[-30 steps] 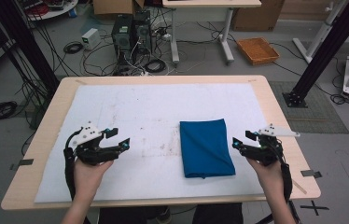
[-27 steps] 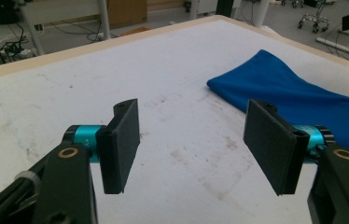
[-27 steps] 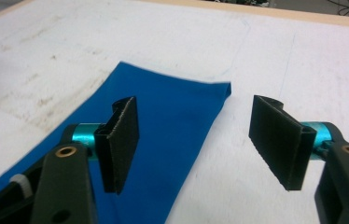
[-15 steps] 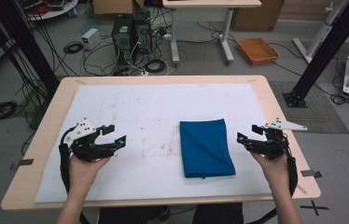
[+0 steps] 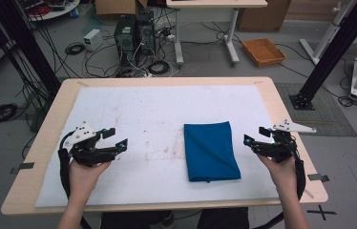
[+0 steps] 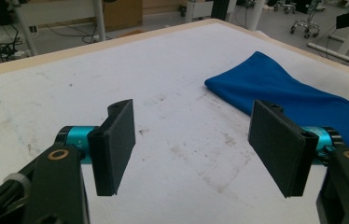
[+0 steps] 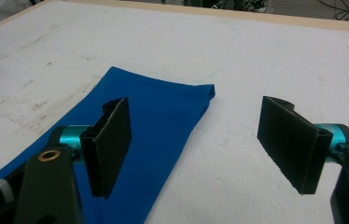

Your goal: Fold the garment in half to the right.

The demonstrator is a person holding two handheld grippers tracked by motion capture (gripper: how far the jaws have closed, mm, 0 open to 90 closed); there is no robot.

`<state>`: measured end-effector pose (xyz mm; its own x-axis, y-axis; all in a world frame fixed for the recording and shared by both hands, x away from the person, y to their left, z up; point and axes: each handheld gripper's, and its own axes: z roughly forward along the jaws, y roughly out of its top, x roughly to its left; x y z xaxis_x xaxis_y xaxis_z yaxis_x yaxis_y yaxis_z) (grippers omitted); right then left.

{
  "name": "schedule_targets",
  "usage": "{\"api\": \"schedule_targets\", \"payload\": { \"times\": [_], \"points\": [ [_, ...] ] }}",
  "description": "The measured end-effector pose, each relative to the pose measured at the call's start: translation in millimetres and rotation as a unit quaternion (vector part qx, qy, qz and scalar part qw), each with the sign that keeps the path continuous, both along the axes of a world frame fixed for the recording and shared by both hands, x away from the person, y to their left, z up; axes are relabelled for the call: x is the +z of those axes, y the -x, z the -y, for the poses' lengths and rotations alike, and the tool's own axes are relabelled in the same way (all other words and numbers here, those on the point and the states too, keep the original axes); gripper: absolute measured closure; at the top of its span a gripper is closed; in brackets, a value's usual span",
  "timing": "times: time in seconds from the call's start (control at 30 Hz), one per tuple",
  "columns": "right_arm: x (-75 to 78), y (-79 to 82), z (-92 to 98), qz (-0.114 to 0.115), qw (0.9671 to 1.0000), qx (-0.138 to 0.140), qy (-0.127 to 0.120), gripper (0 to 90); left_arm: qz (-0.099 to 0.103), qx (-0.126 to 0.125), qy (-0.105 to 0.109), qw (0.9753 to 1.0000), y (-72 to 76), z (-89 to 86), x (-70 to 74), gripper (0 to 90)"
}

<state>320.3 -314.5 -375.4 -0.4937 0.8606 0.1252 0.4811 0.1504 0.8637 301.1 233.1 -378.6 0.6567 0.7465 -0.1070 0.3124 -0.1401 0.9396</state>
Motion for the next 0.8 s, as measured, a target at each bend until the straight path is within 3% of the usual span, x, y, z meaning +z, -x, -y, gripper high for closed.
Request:
{"api": "schedule_targets", "payload": {
  "times": [0.8],
  "points": [
    [-2.5,-0.8,0.3,-0.003,1.0,-0.001,0.004,25.9,-0.005,0.003,-0.003,1.0,0.3,-1.9,-1.0,32.0]
  ]
}}
